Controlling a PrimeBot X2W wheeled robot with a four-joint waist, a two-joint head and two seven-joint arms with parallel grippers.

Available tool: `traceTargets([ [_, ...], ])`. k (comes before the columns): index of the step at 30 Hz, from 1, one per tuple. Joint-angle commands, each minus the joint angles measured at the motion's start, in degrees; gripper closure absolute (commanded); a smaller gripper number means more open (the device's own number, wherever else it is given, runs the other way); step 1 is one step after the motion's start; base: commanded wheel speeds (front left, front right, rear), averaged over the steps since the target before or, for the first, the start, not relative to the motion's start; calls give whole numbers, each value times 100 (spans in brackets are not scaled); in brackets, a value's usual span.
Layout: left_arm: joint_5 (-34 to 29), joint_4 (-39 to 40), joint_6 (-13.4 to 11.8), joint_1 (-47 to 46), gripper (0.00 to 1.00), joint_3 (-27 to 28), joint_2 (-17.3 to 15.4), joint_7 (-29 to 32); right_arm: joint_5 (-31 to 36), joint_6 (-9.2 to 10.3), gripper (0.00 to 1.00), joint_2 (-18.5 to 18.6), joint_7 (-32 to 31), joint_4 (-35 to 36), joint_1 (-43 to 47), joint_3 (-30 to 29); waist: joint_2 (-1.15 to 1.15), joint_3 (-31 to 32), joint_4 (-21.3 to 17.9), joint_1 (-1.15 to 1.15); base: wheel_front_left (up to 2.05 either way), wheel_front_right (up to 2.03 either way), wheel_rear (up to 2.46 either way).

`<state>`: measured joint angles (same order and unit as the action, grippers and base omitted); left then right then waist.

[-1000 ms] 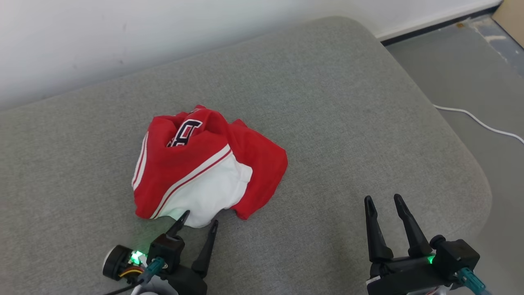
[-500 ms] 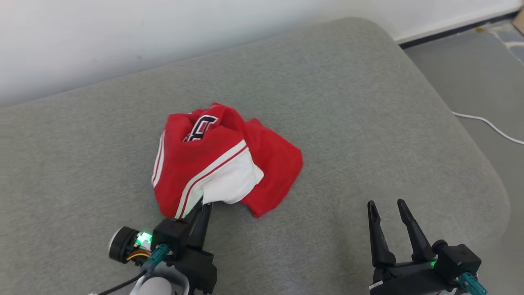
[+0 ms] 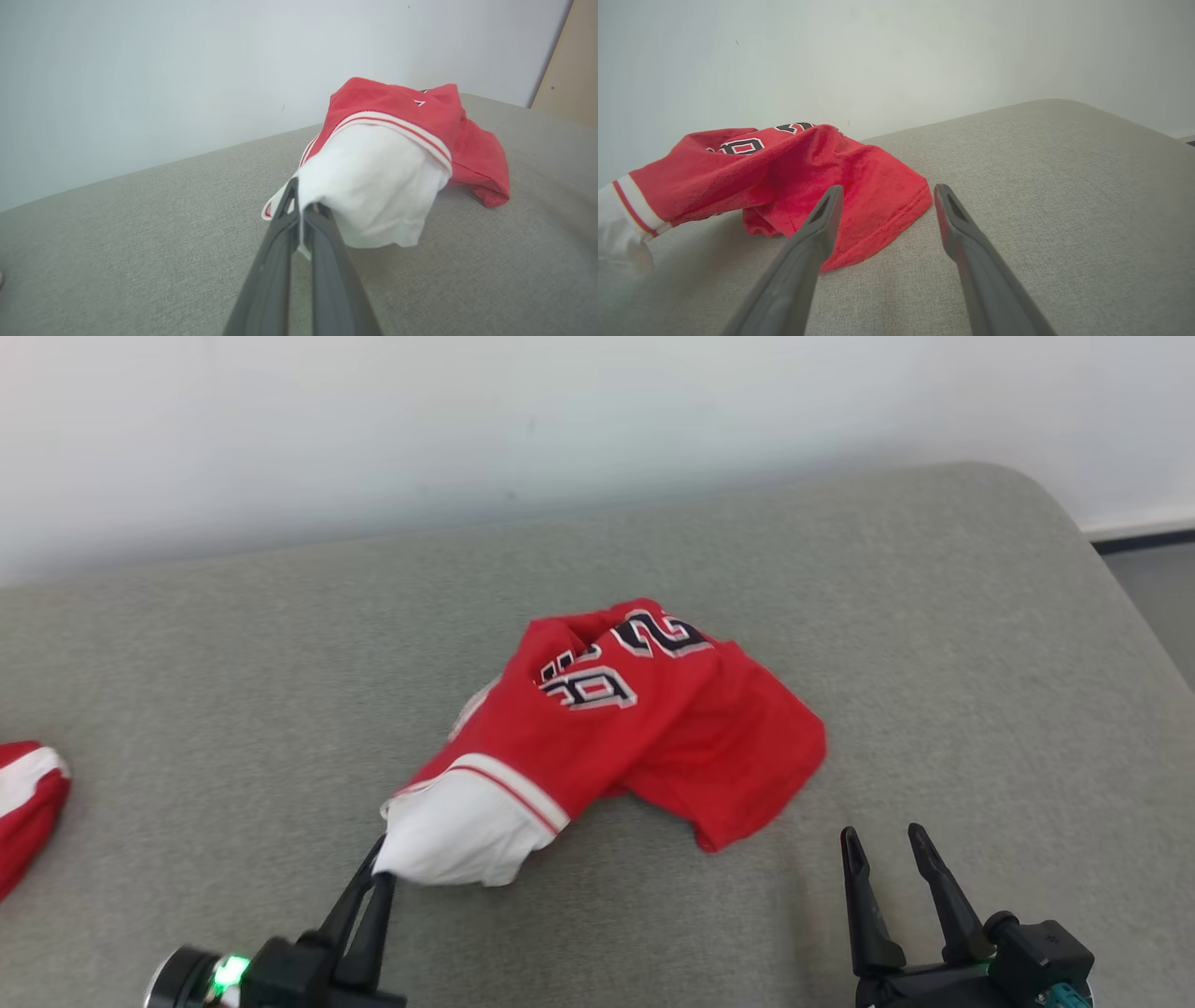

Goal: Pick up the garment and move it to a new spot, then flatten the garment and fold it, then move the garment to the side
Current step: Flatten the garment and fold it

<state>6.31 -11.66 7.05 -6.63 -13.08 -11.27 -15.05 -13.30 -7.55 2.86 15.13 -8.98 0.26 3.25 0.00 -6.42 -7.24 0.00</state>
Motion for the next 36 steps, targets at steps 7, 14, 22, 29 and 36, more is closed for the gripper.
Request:
traceTargets([
  [7, 209, 128, -206, 1117, 100, 547, 60, -20, -21, 13, 0, 1, 4, -31, 126, 44, 0, 322, 704, 0, 0, 0, 0],
  [14, 268, -79, -260, 1817, 100, 939, 314, -20, 43, 13, 0, 2, 4, -13, 149, 2, 0, 311, 764, 0, 0, 0, 0],
  [22, 190, -245, -108, 1641, 0, 1008, 475, -20, 98, 13, 0, 1, 4, -36, 175, -25, 0, 311, 884, 0, 0, 0, 0],
  [29, 116, 225, -110, 1773, 0, 1477, 580, -20, 67, 13, 0, 1, 3, -21, 215, -91, 0, 338, 1021, 0, 0, 0, 0],
  [36, 55, 448, -67, 1768, 0, 1983, 547, -20, 3, 13, 0, 0, 3, -47, 181, -51, 0, 376, 1089, 0, 0, 0, 0],
])
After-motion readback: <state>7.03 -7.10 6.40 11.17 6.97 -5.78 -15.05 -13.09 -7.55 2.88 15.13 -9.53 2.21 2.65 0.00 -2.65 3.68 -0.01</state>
